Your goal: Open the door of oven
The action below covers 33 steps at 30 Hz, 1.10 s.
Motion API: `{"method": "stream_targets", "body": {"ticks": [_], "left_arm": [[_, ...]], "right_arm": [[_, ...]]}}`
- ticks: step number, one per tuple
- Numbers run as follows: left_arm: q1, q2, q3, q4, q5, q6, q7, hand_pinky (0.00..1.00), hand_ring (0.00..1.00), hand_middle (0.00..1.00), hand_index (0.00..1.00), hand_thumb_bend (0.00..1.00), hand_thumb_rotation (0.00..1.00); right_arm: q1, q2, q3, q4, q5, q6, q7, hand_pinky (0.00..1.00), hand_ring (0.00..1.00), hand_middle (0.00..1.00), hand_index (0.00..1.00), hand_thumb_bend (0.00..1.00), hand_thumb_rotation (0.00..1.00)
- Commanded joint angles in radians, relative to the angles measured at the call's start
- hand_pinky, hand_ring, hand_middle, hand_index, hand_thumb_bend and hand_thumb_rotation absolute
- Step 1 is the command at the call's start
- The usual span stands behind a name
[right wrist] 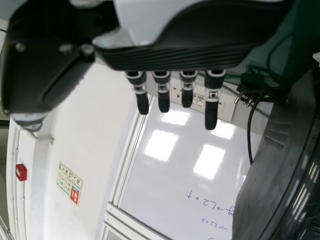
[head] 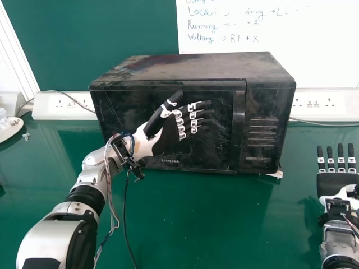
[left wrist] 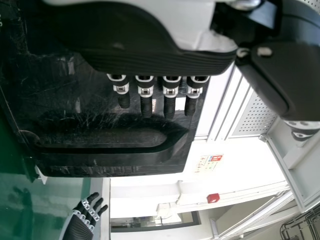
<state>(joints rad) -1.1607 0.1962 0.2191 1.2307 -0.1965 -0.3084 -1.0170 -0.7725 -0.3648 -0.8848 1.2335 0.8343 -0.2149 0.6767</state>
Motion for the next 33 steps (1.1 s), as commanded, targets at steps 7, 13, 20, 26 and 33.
{"method": "stream_targets", "body": {"ticks": [7,13,20,26,33], "left_arm": [[-0.013,-0.013,-0.027,0.02,0.048,-0.019,0.046,0.75,0.94,0.99,0.96,0.98,0.94],[-0.013,-0.022,-0.032,0.026,0.062,-0.019,0.071,0.75,0.94,0.99,0.96,0.98,0.94],[-0.018,-0.041,-0.026,0.03,0.063,0.031,0.133,0.78,0.94,0.99,0.96,0.97,0.93],[-0.023,-0.056,-0.024,0.028,0.058,0.062,0.162,0.78,0.95,1.0,0.97,0.96,0.93],[-0.026,-0.068,-0.025,0.027,0.06,0.081,0.185,0.76,0.93,0.99,0.96,0.97,0.93]], "right_arm": [[-0.016,0.008,-0.004,-0.006,0.005,-0.009,0.011,1.0,1.0,1.0,1.0,1.0,0.88],[-0.017,0.008,-0.005,-0.007,0.007,-0.003,0.001,1.0,1.0,1.0,0.98,1.0,0.87],[-0.015,0.009,-0.001,-0.008,0.003,-0.011,0.008,1.0,1.0,1.0,1.0,1.0,0.88],[-0.015,0.009,0.0,-0.008,0.003,-0.01,0.003,1.0,1.0,1.0,0.99,1.0,0.88],[-0.015,0.01,0.0,-0.01,0.004,-0.011,0.014,1.0,1.0,1.0,1.0,1.0,0.89]]}}
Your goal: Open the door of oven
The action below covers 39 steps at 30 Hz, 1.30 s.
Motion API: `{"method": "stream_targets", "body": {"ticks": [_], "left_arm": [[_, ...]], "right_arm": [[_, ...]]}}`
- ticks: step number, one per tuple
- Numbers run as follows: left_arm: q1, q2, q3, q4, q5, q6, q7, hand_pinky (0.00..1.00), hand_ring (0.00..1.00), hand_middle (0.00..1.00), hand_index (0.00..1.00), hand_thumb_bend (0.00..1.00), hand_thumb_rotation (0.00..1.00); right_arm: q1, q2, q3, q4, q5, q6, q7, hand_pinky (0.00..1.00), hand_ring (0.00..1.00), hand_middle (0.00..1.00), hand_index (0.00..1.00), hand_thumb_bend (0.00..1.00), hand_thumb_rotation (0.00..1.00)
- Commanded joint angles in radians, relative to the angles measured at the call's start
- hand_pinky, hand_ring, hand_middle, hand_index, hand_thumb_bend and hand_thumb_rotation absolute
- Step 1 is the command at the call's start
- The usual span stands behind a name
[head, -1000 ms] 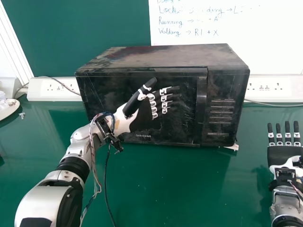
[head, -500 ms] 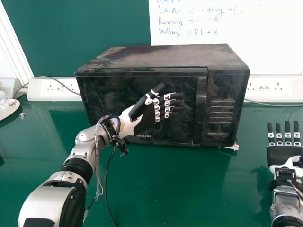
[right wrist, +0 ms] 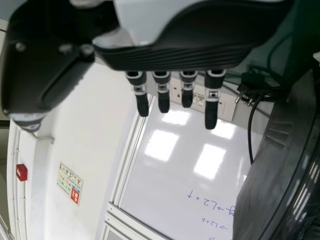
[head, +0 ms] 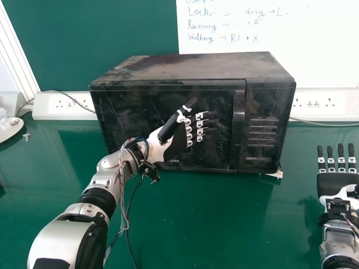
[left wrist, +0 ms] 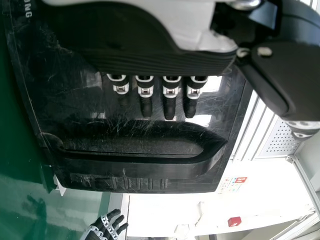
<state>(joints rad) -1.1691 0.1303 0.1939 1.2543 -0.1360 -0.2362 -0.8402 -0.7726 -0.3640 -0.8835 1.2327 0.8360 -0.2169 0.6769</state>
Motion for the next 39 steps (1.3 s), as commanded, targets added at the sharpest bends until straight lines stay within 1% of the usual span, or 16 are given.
{"method": "stream_targets", "body": {"ticks": [1,9,14,19,31,35,39], "left_arm": [[-0.019,-0.004,0.0,0.003,0.0,0.011,0.01,0.76,0.93,0.99,0.96,0.97,0.93],[-0.028,-0.014,-0.003,0.003,0.002,0.035,0.028,0.76,0.93,0.99,0.96,0.96,0.92],[-0.032,-0.021,-0.006,0.004,0.007,0.052,0.05,0.78,0.93,0.98,0.94,0.96,0.92],[-0.032,-0.027,-0.007,0.006,0.008,0.054,0.061,0.77,0.92,0.98,0.93,0.96,0.92],[-0.046,-0.048,-0.01,-0.002,0.009,0.067,0.069,0.8,0.92,0.98,0.94,0.95,0.92],[-0.046,-0.057,-0.011,-0.002,0.012,0.07,0.08,0.79,0.93,0.99,0.93,0.95,0.94],[-0.047,-0.064,-0.011,0.0,0.012,0.073,0.09,0.78,0.92,0.98,0.93,0.96,0.93]], "right_arm": [[-0.015,0.01,-0.002,-0.009,0.003,-0.008,0.014,1.0,1.0,1.0,1.0,1.0,0.89],[-0.018,0.012,-0.002,-0.007,0.003,-0.009,0.011,1.0,1.0,1.0,1.0,1.0,0.91],[-0.02,0.012,-0.002,-0.005,0.004,-0.008,0.008,1.0,1.0,1.0,0.99,1.0,0.88],[-0.02,0.013,-0.001,-0.006,0.003,-0.006,0.008,1.0,1.0,1.0,1.0,1.0,0.9],[-0.022,0.016,-0.001,-0.006,0.004,-0.007,0.006,1.0,1.0,1.0,0.99,1.0,0.9],[-0.024,0.016,-0.002,-0.007,0.004,-0.003,-0.006,1.0,1.0,1.0,0.98,1.0,0.9],[-0.025,0.019,0.0,-0.008,0.002,-0.008,-0.008,1.0,1.0,1.0,0.98,1.0,0.91]]}}
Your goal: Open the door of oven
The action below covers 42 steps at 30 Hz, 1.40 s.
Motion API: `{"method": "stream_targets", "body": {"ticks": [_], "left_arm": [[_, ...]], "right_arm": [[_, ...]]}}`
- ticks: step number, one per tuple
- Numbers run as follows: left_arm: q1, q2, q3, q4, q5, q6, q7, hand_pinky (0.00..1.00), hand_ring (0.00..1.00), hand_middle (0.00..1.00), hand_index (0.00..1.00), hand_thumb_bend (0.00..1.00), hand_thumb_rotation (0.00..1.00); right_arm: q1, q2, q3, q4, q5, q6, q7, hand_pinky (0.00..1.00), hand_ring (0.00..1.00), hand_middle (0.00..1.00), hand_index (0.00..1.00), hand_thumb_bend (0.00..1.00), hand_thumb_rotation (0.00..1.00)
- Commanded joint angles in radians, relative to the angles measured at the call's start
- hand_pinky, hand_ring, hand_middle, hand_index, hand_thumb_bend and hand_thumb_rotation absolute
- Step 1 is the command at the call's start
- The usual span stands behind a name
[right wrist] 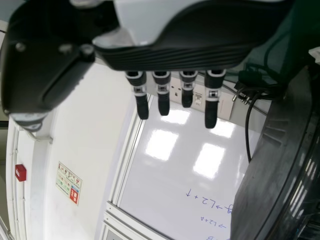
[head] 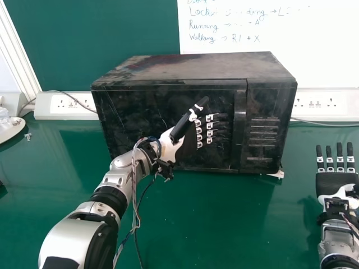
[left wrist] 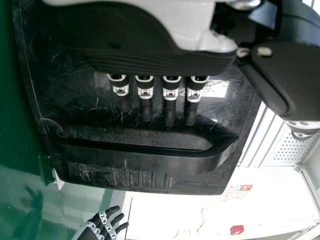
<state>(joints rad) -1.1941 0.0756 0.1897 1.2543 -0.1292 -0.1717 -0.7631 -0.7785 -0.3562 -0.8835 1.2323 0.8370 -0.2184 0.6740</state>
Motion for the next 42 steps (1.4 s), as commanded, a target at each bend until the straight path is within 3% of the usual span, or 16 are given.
{"method": "stream_targets", "body": {"ticks": [1,20,42], "left_arm": [[-0.022,-0.011,-0.006,0.001,0.004,0.01,0.014,0.78,0.92,0.98,0.92,0.96,0.92],[-0.053,-0.044,0.005,0.004,-0.013,0.045,-0.021,0.77,0.91,0.97,0.93,0.96,0.91],[-0.065,-0.081,-0.019,0.017,0.013,0.057,0.0,0.73,0.88,0.95,0.91,0.97,0.9]], "right_arm": [[-0.019,0.012,0.0,-0.009,0.001,-0.007,-0.003,1.0,1.0,1.0,0.99,1.0,0.91],[-0.022,0.018,0.0,-0.008,0.003,-0.012,0.002,1.0,1.0,1.0,1.0,1.0,0.91],[-0.02,0.023,0.0,-0.015,0.003,-0.018,-0.006,1.0,1.0,1.0,0.99,1.0,0.94]]}}
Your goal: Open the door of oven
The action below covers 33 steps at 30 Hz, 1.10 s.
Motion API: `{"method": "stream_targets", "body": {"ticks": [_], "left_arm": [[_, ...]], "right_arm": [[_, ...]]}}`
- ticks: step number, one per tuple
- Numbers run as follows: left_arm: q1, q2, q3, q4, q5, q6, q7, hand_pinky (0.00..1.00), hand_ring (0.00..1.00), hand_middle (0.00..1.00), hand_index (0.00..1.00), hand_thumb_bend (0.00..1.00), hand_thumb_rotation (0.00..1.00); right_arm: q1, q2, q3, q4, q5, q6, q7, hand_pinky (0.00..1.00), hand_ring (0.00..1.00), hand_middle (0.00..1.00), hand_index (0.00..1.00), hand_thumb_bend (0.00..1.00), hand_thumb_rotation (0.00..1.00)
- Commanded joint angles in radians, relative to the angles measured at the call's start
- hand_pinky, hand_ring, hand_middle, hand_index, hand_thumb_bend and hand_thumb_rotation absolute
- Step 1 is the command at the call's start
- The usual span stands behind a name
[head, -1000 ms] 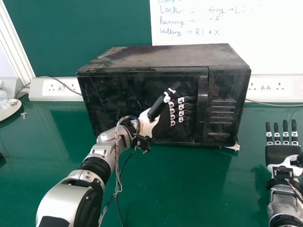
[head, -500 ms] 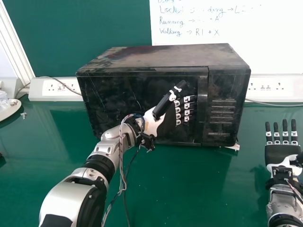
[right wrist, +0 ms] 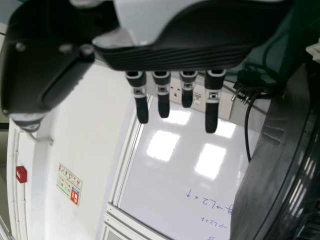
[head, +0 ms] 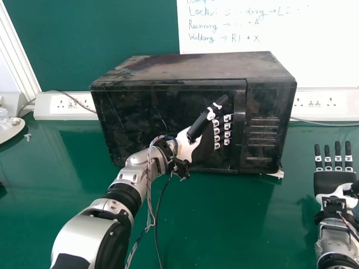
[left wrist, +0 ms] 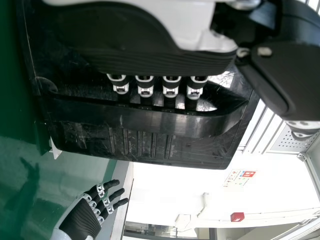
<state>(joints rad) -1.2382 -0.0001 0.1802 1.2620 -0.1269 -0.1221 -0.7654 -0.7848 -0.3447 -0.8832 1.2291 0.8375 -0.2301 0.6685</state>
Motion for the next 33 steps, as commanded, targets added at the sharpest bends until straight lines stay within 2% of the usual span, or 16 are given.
{"method": "stream_targets", "body": {"ticks": [1,15,21,29,33], "left_arm": [[-0.021,-0.008,-0.011,0.01,0.012,0.008,0.005,0.73,0.88,0.95,0.91,0.97,0.9],[-0.033,-0.03,-0.031,0.019,0.046,0.015,-0.003,0.7,0.86,0.93,0.88,0.99,0.91],[-0.044,-0.031,-0.048,0.024,0.064,0.01,-0.056,0.71,0.88,0.94,0.93,1.0,0.9],[-0.056,-0.034,-0.052,0.025,0.07,0.016,-0.087,0.67,0.84,0.91,0.92,1.0,0.89],[-0.061,-0.022,-0.085,0.026,0.101,-0.022,-0.139,0.66,0.84,0.89,0.92,1.0,0.91]], "right_arm": [[-0.014,0.011,0.0,-0.012,0.002,-0.007,-0.002,1.0,1.0,1.0,0.99,1.0,0.94],[-0.013,0.012,-0.001,-0.013,0.004,-0.005,0.002,1.0,1.0,1.0,0.99,1.0,0.93],[-0.012,0.012,0.001,-0.012,0.001,-0.008,0.0,1.0,1.0,1.0,0.98,1.0,0.92],[-0.015,0.015,0.0,-0.016,0.003,-0.007,-0.006,1.0,1.0,1.0,0.98,1.0,0.94],[-0.014,0.015,0.001,-0.017,0.004,-0.005,-0.001,1.0,1.0,1.0,0.98,1.0,0.92]]}}
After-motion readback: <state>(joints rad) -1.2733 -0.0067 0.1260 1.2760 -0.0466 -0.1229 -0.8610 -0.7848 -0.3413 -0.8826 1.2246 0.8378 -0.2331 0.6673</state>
